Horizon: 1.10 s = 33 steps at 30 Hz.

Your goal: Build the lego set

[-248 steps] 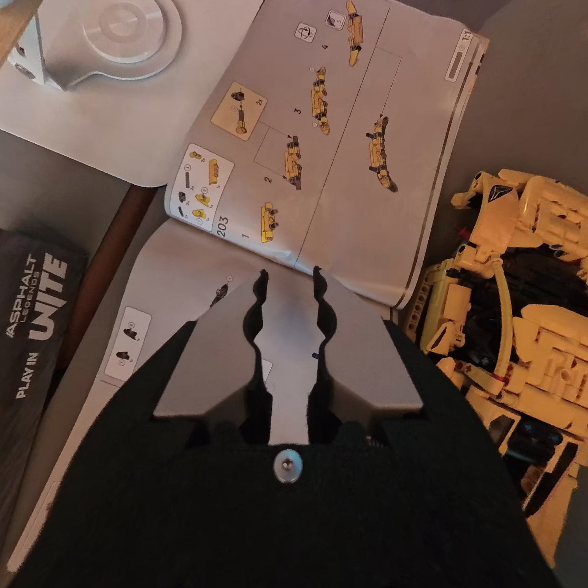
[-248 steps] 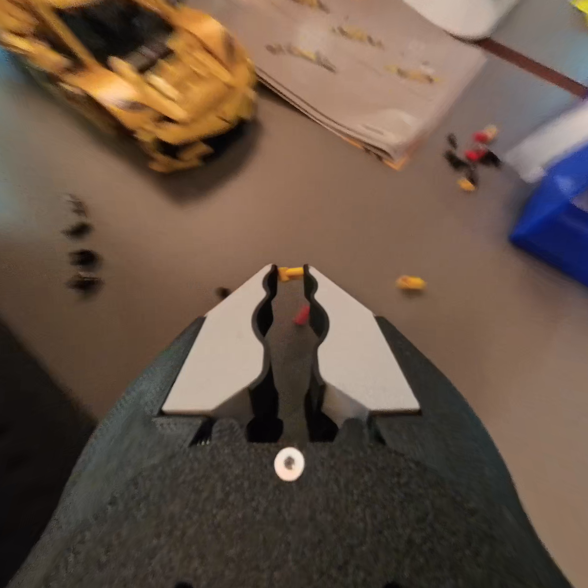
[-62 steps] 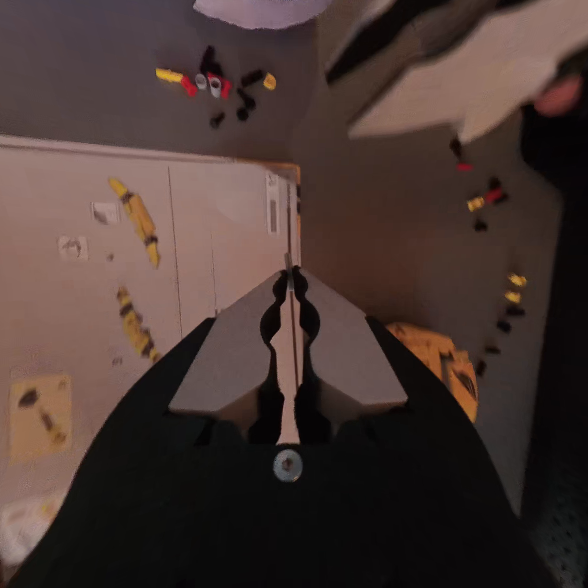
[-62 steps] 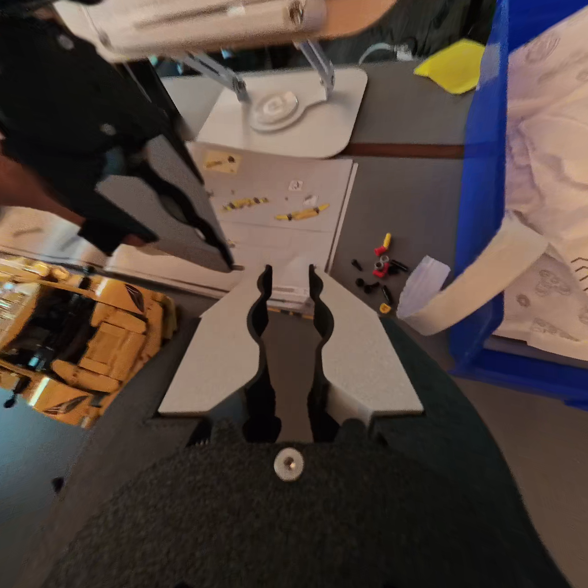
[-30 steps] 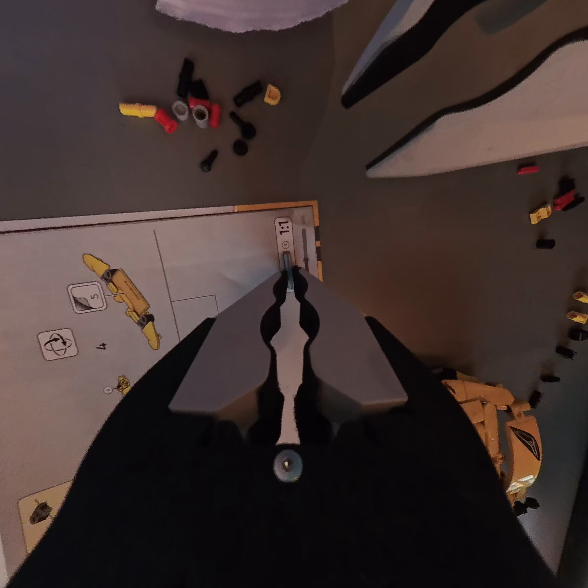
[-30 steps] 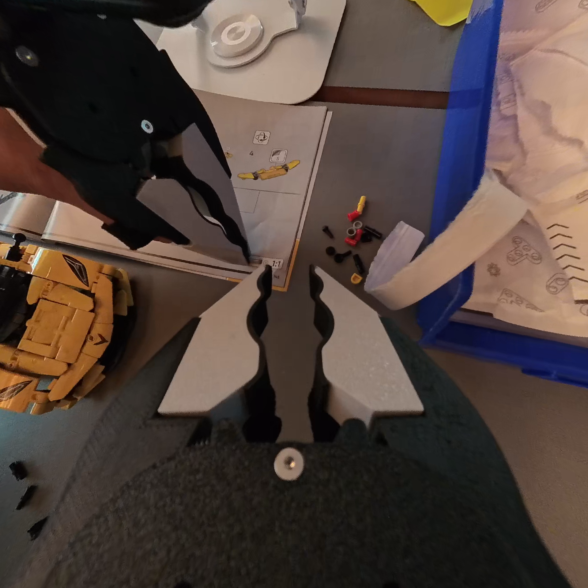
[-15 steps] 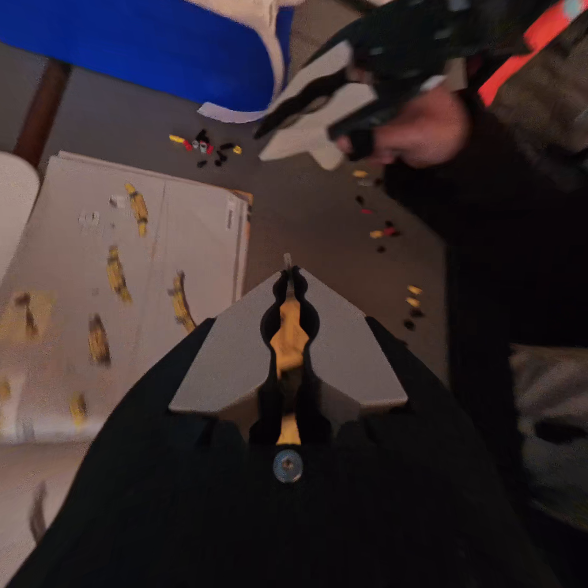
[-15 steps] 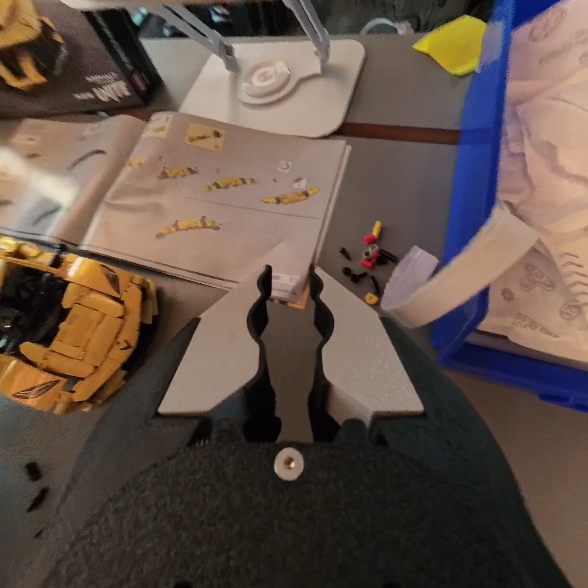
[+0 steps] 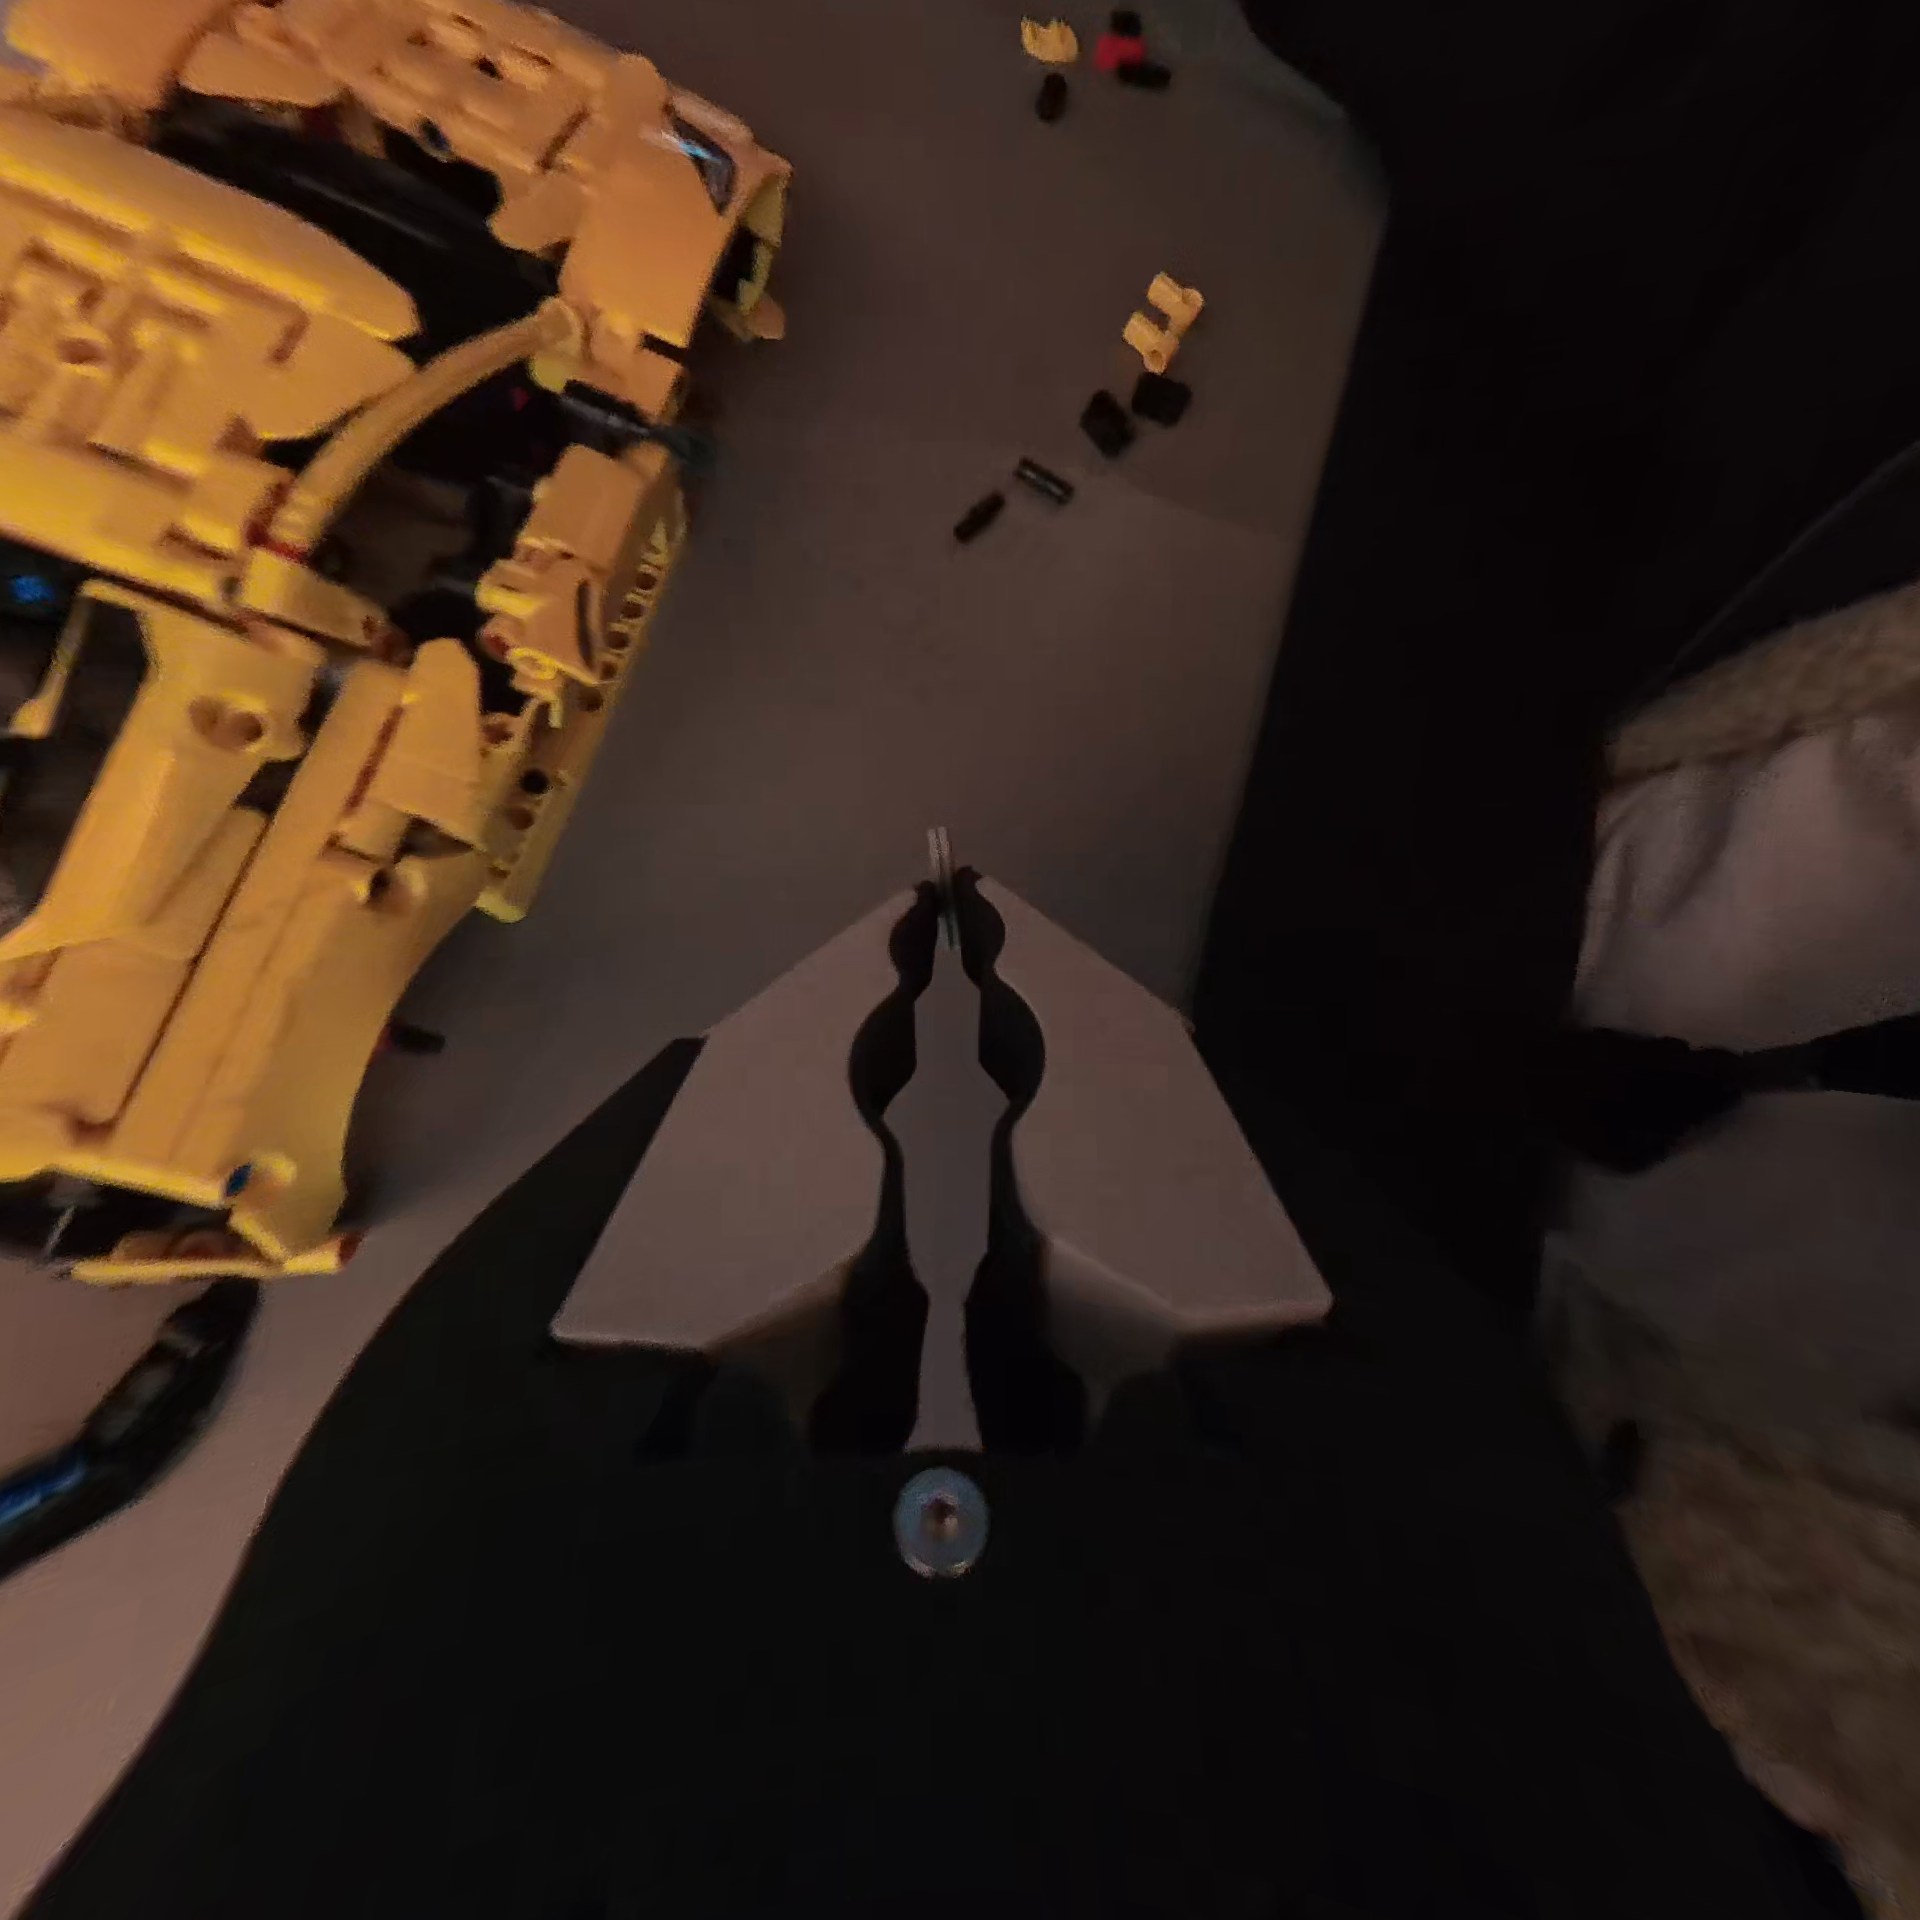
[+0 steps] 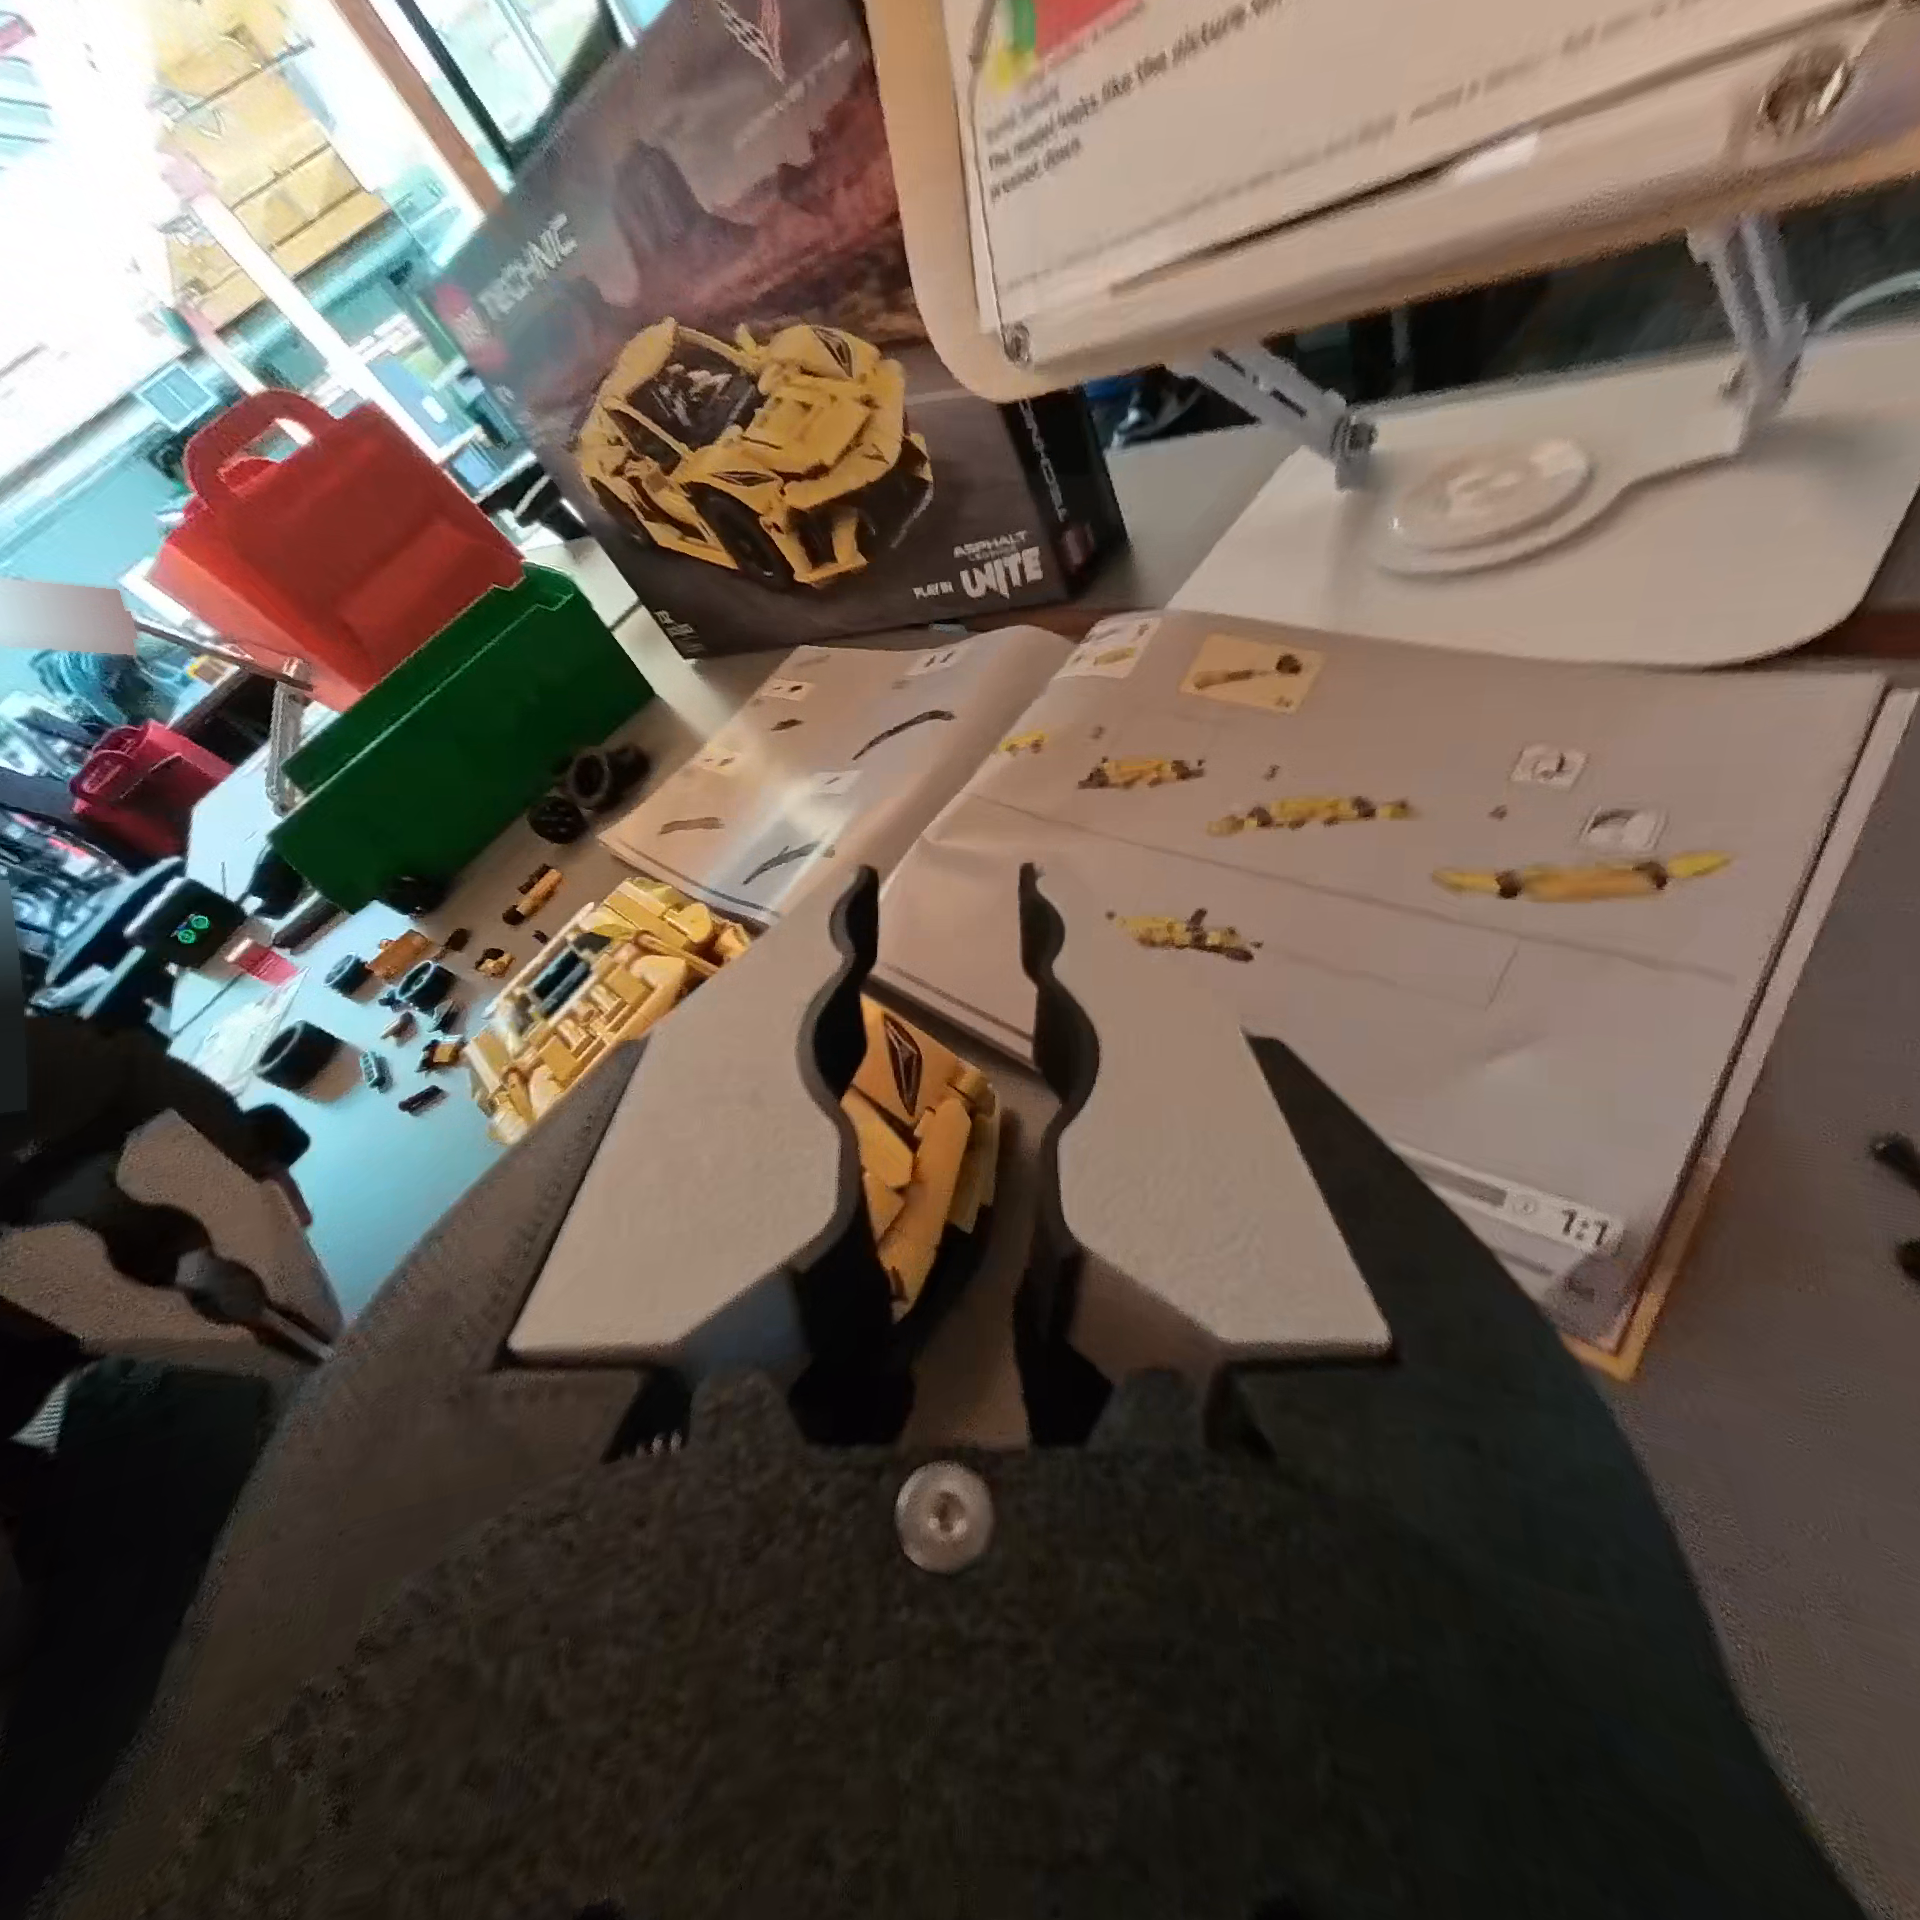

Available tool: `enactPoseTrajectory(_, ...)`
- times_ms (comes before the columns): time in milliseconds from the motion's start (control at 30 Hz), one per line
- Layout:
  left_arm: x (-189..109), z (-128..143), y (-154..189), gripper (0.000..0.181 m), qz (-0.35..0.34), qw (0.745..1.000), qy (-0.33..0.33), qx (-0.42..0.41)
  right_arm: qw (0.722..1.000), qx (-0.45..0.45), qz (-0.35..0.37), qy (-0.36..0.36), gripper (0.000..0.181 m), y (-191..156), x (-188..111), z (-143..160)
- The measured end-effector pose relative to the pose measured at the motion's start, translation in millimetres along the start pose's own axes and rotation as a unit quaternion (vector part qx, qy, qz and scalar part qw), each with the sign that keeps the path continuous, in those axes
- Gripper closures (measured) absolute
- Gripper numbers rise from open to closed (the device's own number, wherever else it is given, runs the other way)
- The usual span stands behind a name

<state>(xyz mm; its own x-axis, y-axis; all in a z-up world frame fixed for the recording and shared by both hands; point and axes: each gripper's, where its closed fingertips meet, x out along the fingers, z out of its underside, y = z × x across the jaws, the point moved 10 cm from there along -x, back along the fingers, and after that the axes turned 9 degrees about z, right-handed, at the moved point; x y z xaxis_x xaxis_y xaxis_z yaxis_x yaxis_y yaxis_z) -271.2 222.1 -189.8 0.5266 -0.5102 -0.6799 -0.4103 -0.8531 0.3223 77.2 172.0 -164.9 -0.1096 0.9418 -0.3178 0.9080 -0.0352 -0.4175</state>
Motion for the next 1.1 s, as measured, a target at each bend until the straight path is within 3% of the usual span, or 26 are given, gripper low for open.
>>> enactPoseTrajectory(367, 30, 0, -2, 0.178, 0.038, 0.996, -0.045, 0.063, 0.987, -0.113, 0.092, -0.07, 0.151, -7, 23, 11)
enactPoseTrajectory(567, 43, 1, -5, 0.177, 0.021, 0.995, -0.063, 0.073, 0.975, -0.154, 0.133, -0.088, 0.152, -3, 25, 14)
enactPoseTrajectory(1000, 50, -2, 2, 0.177, 0.001, 0.995, -0.059, 0.074, 0.967, -0.18, 0.151, -0.1, 0.154, -1, 20, 18)
enactPoseTrajectory(1100, 48, -1, 0, 0.164, -0.017, 0.997, -0.044, 0.058, 0.967, -0.179, 0.148, -0.102, 0.154, -1, 20, 19)
